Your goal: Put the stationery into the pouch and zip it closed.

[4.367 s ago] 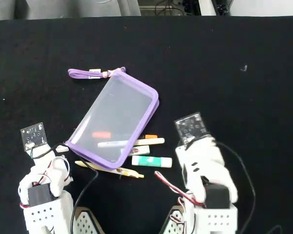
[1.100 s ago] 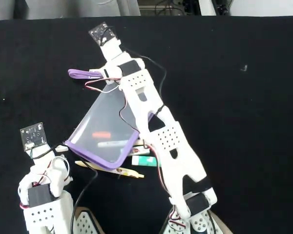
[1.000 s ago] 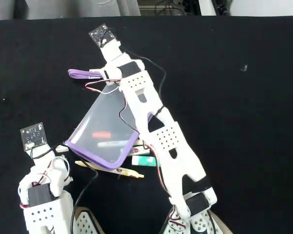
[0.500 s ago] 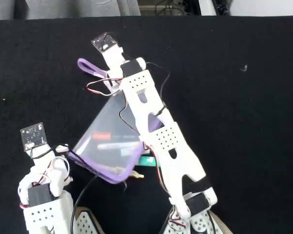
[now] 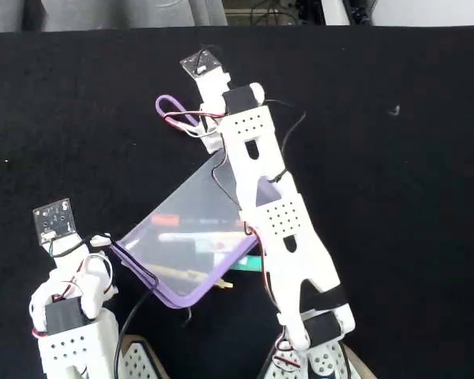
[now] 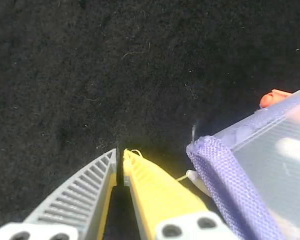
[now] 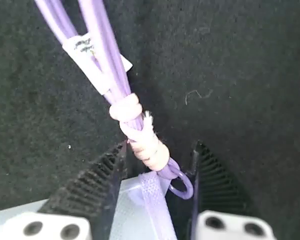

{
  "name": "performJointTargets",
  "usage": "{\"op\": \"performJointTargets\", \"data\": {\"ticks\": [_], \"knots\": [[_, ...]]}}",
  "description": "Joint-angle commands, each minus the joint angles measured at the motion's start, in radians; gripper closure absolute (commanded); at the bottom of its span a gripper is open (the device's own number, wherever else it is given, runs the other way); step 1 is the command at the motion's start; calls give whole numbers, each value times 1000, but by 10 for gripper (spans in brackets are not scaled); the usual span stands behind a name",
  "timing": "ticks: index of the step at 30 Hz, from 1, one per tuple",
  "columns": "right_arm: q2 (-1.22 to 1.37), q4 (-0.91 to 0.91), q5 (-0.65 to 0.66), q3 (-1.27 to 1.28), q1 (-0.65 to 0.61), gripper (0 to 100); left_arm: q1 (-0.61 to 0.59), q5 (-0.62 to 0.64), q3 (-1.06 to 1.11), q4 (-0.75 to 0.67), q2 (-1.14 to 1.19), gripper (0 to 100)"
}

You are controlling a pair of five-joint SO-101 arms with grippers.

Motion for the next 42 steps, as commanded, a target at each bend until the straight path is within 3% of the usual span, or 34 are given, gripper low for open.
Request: {"op": "performJointTargets", "data": {"ticks": [1, 21, 32, 42], "knots": [[-44, -66, -3, -35, -6, 805, -1, -9, 22, 3, -6, 970], [74, -91, -5, -50, -32, 805, -1, -9, 22, 3, -6, 970], [-7, -75, -5, -50, -31, 989, -1, -9, 22, 3, -6, 970], [-97, -77, -3, -51, -28, 988, -1, -9, 22, 3, -6, 970]]}}
